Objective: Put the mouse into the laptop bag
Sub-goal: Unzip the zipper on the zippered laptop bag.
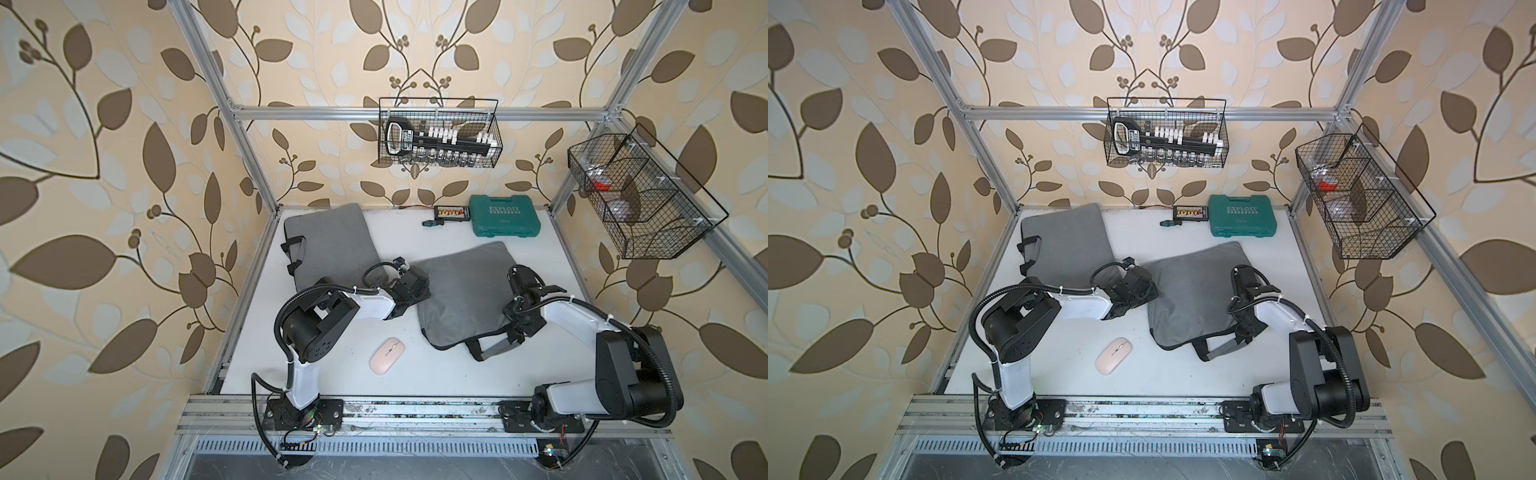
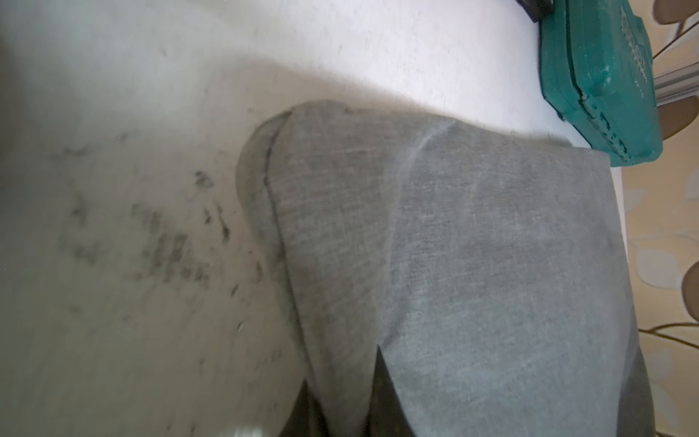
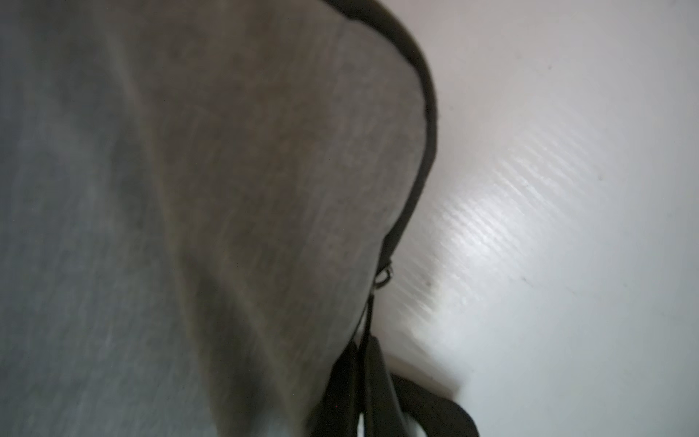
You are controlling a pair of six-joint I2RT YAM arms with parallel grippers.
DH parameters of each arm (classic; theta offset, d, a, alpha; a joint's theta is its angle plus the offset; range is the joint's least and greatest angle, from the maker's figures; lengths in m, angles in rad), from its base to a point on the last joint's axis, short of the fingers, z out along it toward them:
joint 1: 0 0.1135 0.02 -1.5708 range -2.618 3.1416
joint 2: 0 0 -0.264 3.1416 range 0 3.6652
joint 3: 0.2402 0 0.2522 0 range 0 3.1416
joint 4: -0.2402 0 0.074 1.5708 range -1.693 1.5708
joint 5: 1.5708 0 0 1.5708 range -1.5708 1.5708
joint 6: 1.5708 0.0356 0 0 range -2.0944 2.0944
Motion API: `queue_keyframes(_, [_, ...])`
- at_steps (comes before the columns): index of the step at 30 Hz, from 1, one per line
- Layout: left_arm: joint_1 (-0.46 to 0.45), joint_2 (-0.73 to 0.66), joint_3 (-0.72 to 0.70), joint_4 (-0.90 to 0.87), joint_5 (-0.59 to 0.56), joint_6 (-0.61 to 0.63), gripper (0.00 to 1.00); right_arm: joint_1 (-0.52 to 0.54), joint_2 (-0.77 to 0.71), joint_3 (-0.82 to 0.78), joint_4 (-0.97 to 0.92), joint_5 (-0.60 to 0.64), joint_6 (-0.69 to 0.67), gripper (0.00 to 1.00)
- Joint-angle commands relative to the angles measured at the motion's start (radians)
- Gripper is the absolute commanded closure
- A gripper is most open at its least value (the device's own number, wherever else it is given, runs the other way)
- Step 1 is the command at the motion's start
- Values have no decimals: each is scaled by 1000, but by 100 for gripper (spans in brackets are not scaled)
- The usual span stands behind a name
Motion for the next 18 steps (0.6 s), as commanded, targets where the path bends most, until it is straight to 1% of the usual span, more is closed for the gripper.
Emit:
queue_keyframes(1, [-46, -100, -52, 44, -5, -48, 100, -133, 14, -18, 49, -165, -82, 100])
queue_keyframes(3, [-46, -121, -81, 63, 3, -59, 100, -186, 48, 13, 56, -167, -102, 100])
queue_keyframes(4, [-48, -133, -97, 78, 4, -68, 100, -189, 73, 40, 62, -164, -113, 100])
queue_keyframes(7, [-56, -169, -160, 120, -6, -97, 100, -176, 165, 126, 74, -207, -183, 100])
queue_keyframes(12, [-81, -225, -241, 164, -27, -130, 100, -142, 241, 233, 63, -134, -208, 100])
queue_keyframes(13, [-87, -227, -244, 165, -31, -135, 97, -141, 249, 250, 58, -138, -224, 100])
queue_keyframes(14, [-90, -227, -245, 161, -29, -138, 84, -142, 253, 257, 65, -150, -243, 100])
queue_keyframes(15, [-92, -225, -245, 162, -23, -144, 66, -143, 247, 255, 83, -175, -263, 100])
queue_keyframes(16, [-92, -223, -246, 167, -12, -146, 53, -141, 232, 238, 105, -196, -273, 100])
queue_keyframes(18, [-101, -219, -249, 187, 2, -147, 31, -127, 186, 194, 146, -222, -274, 100])
